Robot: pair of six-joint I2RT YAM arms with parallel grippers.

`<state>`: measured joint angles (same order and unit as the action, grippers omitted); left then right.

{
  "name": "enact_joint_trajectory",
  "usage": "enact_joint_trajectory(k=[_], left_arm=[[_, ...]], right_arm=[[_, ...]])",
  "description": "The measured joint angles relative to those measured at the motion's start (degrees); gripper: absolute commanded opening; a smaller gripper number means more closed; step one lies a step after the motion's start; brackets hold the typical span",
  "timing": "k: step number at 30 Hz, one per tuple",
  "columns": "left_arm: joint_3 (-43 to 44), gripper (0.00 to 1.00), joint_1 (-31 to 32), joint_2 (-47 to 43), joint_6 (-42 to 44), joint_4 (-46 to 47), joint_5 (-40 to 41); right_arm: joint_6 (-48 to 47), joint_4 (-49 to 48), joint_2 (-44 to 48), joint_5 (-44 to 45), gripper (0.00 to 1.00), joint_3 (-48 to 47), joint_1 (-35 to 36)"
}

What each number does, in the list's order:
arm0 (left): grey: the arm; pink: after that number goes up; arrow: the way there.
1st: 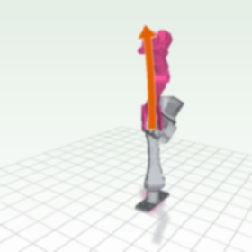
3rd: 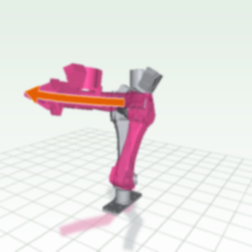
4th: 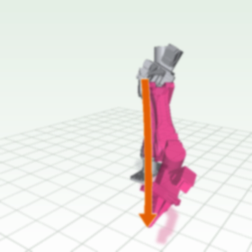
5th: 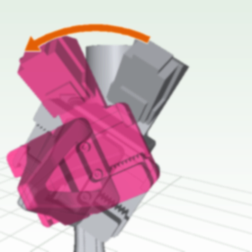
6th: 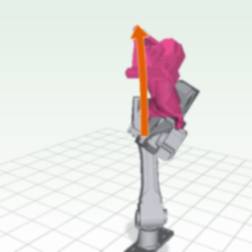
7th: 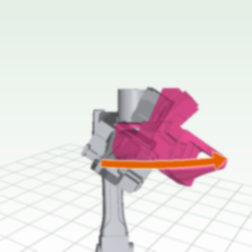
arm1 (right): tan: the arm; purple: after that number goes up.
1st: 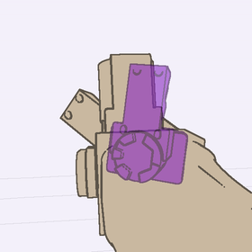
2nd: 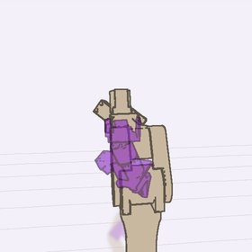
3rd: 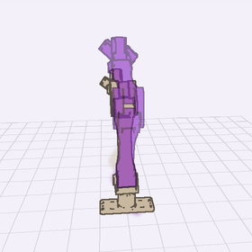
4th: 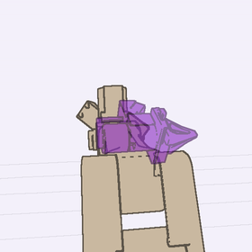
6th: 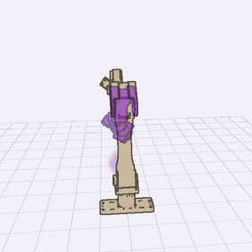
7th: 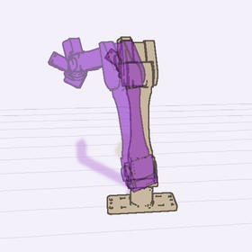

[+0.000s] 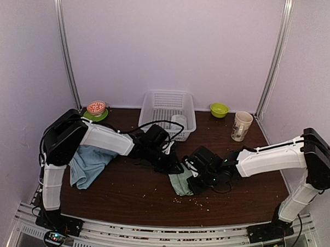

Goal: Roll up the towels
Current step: Roll the towel at the center of the board.

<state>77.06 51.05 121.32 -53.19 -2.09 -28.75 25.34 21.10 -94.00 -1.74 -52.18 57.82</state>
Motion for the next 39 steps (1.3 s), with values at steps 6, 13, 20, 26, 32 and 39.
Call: enact_joint_trajectory(k=[6,13,20,26,32,39], left_arm=[[0.00,0.18,-0.04,-4.74,2.19,-2.84,0.11],[2.16,0.18,-0.07,-5.99,2.75,-3.54,0.02],[5.14,0.18,-0.11,-1.31,2.73,-3.56,-0.90],[7.65,0.17,-0.11,4.09,2.73,-3.43,-2.25],[7.69,0.15,-0.11,4.48,2.95,-3.43,-2.25],[6.88,0.15,-0.11,4.33,3.63,-2.86,-1.99]], right_arm=[[0.39,-0.55,0.00,-0.02,0.08,0.09,0.04],[0.76,-1.25,0.00,-0.02,0.09,0.26,0.04],[0.76,-1.42,0.00,-0.35,0.09,0.28,0.04],[0.48,-1.64,0.02,-1.31,0.14,0.28,0.04],[0.28,-0.48,2.73,-2.36,0.42,0.26,-0.52],[1.92,-0.35,11.13,-6.95,0.65,0.28,-8.07]])
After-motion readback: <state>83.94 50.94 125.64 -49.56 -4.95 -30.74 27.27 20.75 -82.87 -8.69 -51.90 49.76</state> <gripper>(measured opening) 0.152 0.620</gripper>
